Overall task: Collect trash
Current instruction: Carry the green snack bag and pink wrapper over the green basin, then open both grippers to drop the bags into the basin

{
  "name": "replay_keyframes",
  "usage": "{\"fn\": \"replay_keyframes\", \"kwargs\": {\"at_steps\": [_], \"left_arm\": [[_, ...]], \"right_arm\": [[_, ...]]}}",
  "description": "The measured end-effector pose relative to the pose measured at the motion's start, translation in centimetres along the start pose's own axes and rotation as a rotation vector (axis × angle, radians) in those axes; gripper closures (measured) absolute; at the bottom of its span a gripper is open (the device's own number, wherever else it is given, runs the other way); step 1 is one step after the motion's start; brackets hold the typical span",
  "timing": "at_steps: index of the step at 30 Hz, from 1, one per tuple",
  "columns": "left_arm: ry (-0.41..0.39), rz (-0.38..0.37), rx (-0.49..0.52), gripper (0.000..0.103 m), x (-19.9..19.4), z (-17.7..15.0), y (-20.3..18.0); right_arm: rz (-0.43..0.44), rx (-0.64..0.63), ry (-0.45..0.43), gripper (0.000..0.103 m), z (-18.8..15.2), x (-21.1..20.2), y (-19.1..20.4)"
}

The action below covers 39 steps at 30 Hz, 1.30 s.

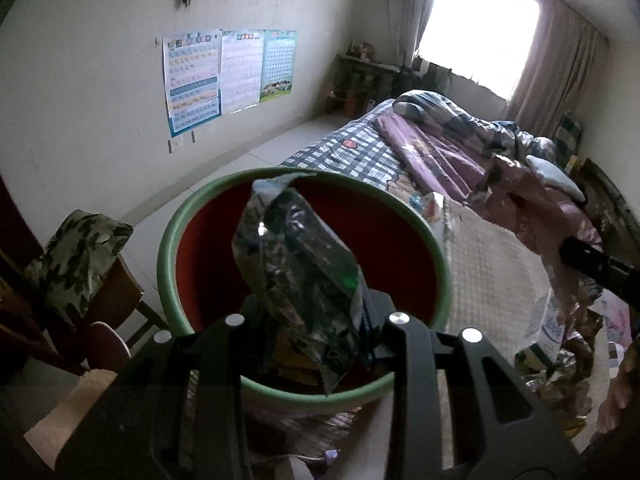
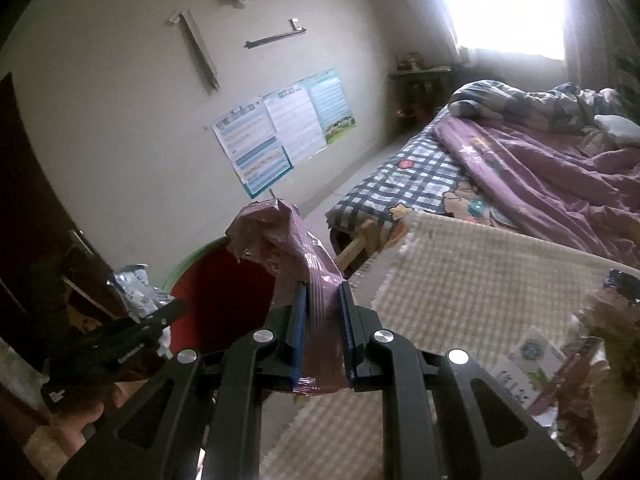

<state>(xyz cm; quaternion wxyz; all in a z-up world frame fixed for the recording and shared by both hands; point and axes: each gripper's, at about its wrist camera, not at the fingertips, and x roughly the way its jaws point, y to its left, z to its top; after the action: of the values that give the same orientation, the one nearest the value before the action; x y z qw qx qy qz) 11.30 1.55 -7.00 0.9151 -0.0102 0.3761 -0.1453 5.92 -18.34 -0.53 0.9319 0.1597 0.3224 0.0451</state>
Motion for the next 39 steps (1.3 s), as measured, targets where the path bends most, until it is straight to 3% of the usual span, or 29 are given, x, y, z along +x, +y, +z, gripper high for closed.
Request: {"fn": "replay_keyframes", "kwargs": {"at_steps": [16, 39], "left_arm": [[0.072, 0.023, 0.017, 0.072, 2.5, 0.2, 1.8], [0.113, 0.034, 0.027, 0.072, 4.0, 0.7, 1.3]], "right_arm": [[0.057, -0.045, 0.072, 0.087, -0.2, 5.1, 3.5], [0.083, -0.06, 0.12, 0.087, -0.7, 7.8, 4.5]]}}
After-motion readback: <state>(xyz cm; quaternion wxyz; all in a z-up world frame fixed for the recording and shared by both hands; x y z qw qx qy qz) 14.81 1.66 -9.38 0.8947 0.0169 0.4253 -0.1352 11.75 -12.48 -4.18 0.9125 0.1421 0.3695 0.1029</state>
